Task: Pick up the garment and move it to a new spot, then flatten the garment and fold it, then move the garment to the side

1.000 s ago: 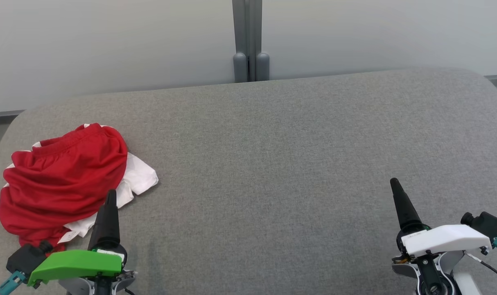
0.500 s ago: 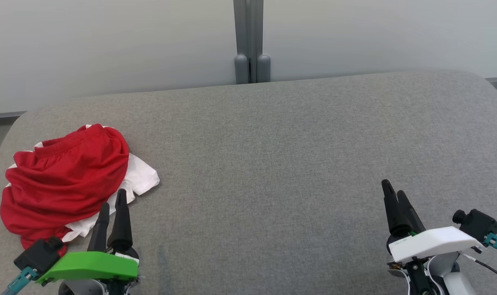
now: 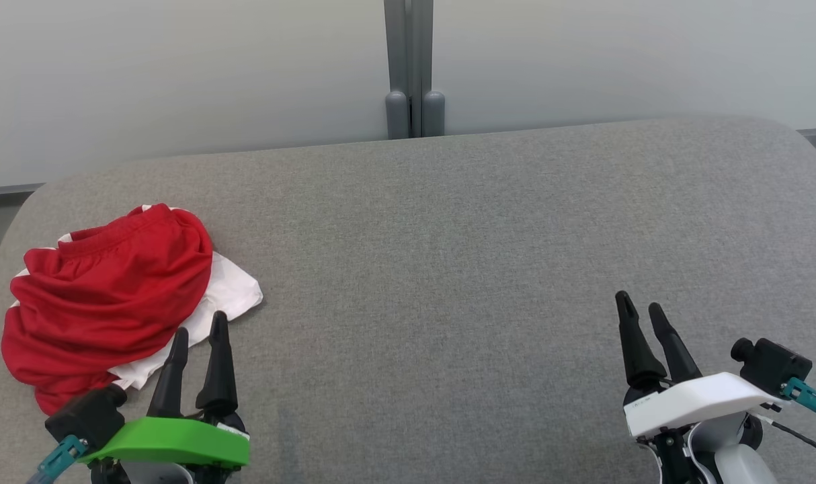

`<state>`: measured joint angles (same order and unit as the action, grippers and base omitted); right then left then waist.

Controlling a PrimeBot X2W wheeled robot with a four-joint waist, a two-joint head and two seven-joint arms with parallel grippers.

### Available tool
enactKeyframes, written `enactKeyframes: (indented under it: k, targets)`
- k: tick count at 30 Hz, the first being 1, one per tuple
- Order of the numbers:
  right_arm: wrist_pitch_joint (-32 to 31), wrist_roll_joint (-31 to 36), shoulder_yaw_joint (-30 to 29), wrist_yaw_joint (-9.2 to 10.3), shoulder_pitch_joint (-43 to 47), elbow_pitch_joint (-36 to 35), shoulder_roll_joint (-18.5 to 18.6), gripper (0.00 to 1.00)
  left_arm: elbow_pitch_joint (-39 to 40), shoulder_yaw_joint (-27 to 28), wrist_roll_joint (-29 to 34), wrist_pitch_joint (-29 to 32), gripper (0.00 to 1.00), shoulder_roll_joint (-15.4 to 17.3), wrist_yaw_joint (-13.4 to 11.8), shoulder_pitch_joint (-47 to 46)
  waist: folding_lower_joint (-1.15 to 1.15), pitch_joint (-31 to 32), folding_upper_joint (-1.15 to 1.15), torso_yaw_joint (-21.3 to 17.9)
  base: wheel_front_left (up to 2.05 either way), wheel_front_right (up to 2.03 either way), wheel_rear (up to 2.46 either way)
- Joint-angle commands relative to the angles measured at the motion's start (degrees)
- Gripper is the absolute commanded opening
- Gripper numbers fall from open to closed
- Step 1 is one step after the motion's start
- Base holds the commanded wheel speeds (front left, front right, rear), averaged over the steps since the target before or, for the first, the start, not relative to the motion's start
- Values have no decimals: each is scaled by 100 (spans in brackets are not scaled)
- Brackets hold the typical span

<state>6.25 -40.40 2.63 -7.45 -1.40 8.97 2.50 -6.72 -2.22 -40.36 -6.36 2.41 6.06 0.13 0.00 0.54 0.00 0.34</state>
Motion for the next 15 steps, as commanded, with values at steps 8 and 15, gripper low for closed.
enactKeyframes:
  k: [8,15]
  targets:
    - [175,449,10,-4,51,-128,33,100,83,-79,507,-166,100,46,56,51,0,3,0,15,0,0,0]
    - [282,747,107,-4,83,-94,36,100,96,-139,874,-272,100,49,96,93,0,13,0,21,0,0,0]
